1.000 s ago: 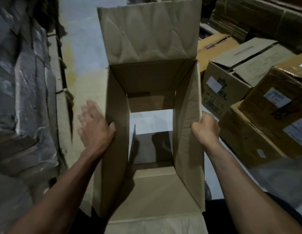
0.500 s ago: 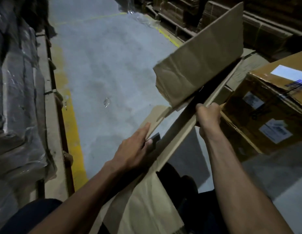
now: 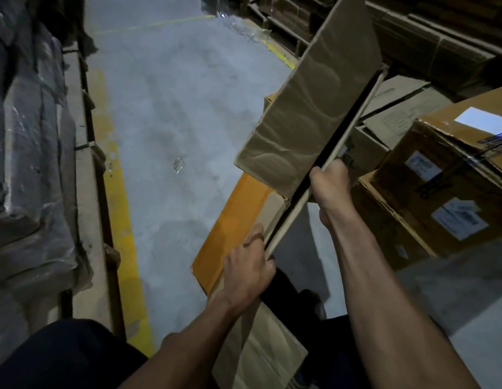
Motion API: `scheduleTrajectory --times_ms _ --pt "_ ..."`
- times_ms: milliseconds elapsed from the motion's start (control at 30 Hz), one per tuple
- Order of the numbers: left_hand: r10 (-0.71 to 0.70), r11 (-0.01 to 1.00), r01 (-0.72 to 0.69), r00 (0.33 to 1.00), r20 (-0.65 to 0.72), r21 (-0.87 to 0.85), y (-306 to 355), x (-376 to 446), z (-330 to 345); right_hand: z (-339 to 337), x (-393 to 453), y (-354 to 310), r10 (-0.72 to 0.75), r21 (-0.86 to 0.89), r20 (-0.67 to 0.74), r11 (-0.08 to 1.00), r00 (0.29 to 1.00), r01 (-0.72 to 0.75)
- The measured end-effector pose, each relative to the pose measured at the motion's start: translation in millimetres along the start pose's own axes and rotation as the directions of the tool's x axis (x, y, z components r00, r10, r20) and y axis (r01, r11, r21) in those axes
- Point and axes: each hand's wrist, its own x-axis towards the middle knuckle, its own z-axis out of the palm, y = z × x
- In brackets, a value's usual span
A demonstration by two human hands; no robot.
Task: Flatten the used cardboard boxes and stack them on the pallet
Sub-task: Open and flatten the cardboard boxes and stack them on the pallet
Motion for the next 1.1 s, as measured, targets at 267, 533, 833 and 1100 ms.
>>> scheduleTrajectory --times_ms 267,533,833,1100 --pt "-0.03 0.974 -0.055 0.93 -0.366 -0.22 -38 23 -50 23 -27 -20 -0.243 0.32 0.47 0.943 0.848 0.093" --pt "-0.346 0.81 0.014 0.818 -0.459 -0.586 -63 108 -125 45 -26 32 0.03 0.005 0.459 0.999 0.888 -0.036" --pt "-0.467 0.584 -0.097 0.772 -0.431 -0.806 -62 177 -182 61 -9 83 0.493 0.259 0.29 0.785 0.82 -0.563" --pt "-0.562 0.347 -0.027 0.794 -0.231 -0.938 -63 218 -181 56 1 55 0.406 0.8 0.448 0.216 0.797 -0.56"
